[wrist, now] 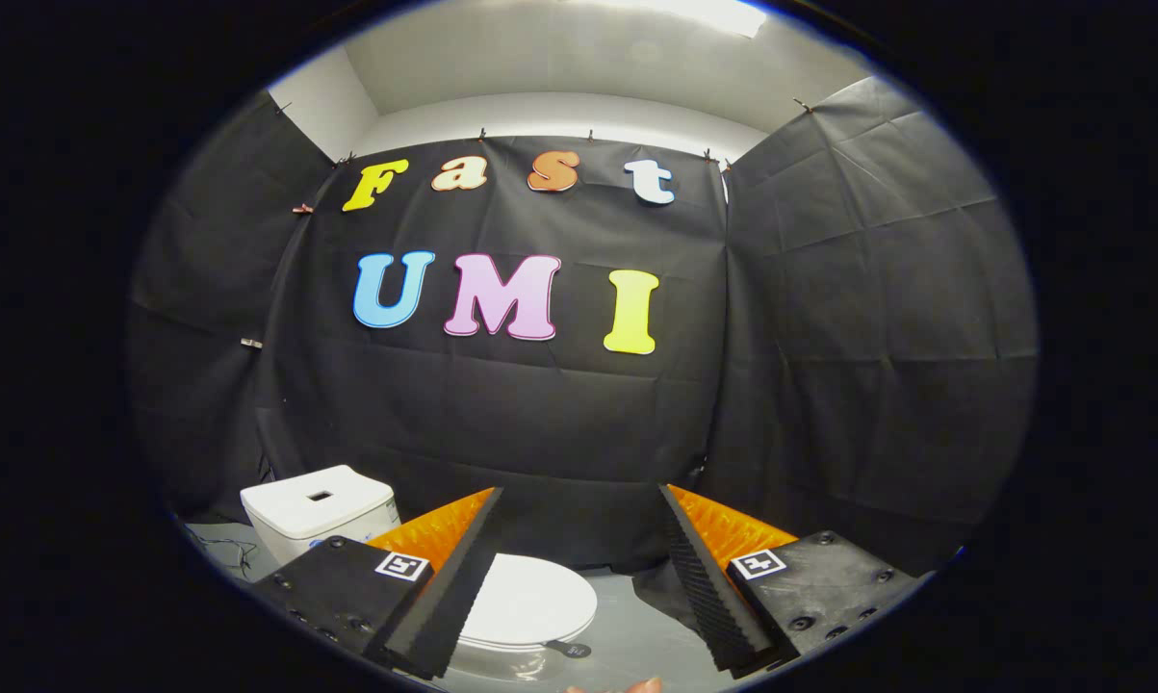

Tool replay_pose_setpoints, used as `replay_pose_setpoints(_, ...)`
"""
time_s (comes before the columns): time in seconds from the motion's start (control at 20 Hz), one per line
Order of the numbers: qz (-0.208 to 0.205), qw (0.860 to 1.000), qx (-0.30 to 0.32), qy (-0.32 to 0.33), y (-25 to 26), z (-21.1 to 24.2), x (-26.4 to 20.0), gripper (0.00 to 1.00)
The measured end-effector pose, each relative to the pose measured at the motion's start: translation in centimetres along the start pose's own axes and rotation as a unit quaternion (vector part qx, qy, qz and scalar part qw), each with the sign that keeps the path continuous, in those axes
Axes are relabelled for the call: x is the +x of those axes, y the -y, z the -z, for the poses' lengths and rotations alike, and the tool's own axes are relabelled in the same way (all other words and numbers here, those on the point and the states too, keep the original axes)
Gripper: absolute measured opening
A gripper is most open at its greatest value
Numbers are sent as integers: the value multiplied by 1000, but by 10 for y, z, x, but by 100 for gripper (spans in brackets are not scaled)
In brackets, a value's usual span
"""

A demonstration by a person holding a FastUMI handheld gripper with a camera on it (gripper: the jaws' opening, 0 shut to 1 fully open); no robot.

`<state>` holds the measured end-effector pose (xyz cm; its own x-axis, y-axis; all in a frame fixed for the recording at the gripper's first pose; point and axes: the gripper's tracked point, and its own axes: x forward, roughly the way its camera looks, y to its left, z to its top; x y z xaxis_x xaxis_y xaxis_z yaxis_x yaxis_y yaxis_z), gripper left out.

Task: Open the toilet lid.

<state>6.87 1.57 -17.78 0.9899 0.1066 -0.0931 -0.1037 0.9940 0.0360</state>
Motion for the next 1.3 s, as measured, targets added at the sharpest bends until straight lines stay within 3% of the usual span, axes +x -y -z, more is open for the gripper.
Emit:
replay_pose_setpoints(0.35, -54, 995, 62, -55, -7, 87, 27, 98)
replay_pose_setpoints(0.75, -59, 969, 165, -171, 11, 197, 46, 99)
replay_pose_setpoints(0.95, -44, 948, 220, -228, 28, 257, 54, 99)
replay_pose_setpoints(1.3, -21, 888, 330, -321, 43, 362, 59, 99)
